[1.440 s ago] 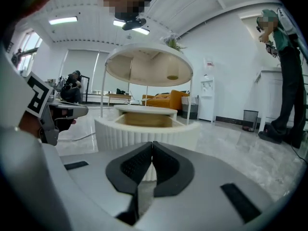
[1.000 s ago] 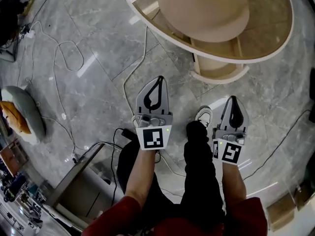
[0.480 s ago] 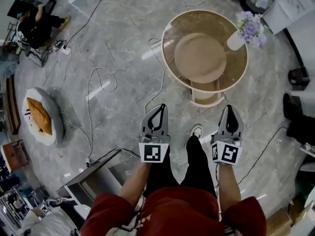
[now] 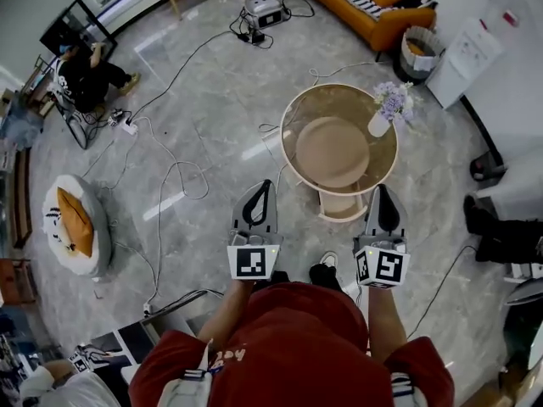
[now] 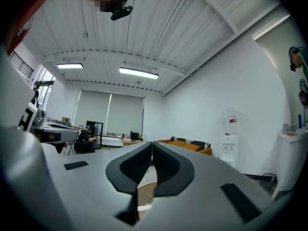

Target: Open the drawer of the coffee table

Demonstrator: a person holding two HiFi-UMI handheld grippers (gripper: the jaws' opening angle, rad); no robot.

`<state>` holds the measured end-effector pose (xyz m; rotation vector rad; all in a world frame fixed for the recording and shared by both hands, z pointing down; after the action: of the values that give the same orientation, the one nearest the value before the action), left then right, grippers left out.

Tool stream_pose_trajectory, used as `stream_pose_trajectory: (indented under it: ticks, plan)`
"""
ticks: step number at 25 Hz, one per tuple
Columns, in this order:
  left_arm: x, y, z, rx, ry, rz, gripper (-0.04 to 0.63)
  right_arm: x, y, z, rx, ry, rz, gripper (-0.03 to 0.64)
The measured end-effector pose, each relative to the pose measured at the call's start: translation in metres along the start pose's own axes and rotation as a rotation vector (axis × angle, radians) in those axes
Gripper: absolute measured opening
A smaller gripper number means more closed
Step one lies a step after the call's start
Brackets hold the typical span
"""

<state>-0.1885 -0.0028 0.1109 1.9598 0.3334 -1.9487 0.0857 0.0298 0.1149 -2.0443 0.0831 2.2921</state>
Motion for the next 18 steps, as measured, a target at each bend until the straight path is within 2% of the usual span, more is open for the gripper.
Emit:
stream_pose_trajectory:
  ticks: [3,6,10,18]
  plan:
    - [0.019,-0.006,0.006,-0.008,0.043,-0.041,0.012,0.023,0.001,0.0,-0.038,0.038,-0.046,0.023]
    - [0.028,-0.011,0.009,-0.018,0.083,-0.062,0.012,0.028,-0.003,-0.003,-0.058,0.024,-0.046,0.023]
    - [0.035,-0.012,0.01,-0.028,0.075,-0.105,0.012,0.028,-0.011,-0.008,-0.075,0.011,-0.051,0.023]
    - [0.036,-0.008,-0.003,-0.046,0.092,-0.098,0.012,0.033,-0.017,-0.019,-0.111,-0.015,-0.044,0.023]
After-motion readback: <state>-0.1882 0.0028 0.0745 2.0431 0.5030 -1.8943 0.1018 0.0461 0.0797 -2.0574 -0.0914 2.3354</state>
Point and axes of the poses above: the fingertips, and each gripper's own axes: y forward along the fingers, z to its left, x out of its top, the point moved 8 cm from there along -y, backward along the fingers, and after that the axes turned 6 degrees about -y, right-handed, at the moved point
